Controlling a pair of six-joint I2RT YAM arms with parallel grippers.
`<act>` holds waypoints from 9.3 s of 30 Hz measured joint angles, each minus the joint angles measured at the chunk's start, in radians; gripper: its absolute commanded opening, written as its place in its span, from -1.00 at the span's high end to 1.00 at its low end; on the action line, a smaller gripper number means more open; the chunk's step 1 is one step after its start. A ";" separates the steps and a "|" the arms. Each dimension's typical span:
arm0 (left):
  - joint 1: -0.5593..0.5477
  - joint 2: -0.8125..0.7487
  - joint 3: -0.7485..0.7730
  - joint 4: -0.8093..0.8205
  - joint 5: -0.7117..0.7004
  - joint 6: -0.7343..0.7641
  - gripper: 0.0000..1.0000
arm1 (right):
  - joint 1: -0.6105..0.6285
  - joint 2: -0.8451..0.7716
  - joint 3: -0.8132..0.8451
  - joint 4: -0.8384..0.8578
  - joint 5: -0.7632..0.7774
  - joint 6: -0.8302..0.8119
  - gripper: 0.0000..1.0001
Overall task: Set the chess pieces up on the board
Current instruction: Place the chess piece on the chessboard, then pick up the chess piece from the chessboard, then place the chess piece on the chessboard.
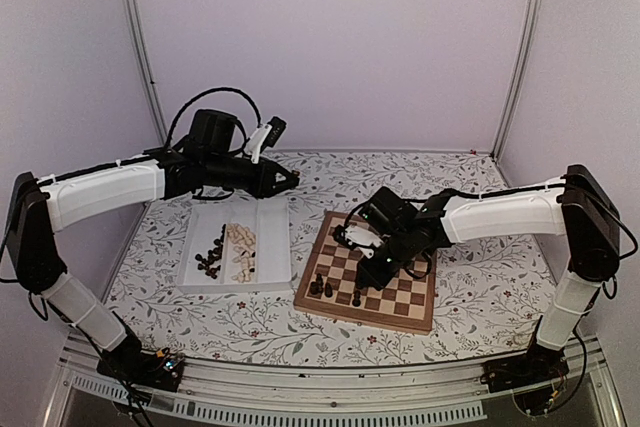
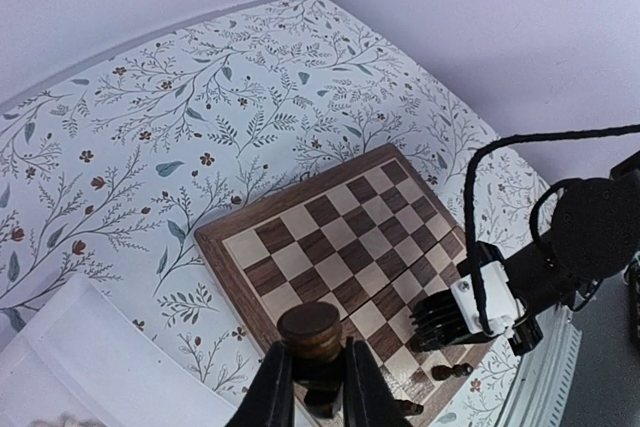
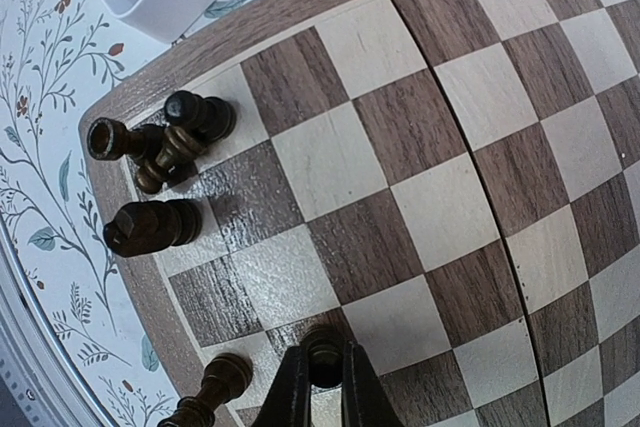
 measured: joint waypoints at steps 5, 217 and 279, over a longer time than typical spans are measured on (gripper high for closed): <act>0.001 0.000 0.000 0.000 0.002 -0.003 1.00 | 0.000 0.000 0.000 -0.002 0.001 0.000 0.60; 0.034 0.032 0.014 -0.071 0.164 -0.089 1.00 | -0.042 0.131 0.227 -0.718 0.440 -0.175 0.51; -0.266 0.498 0.345 -0.550 0.729 0.275 1.00 | 0.012 -0.557 -0.352 0.251 -0.154 -0.193 0.00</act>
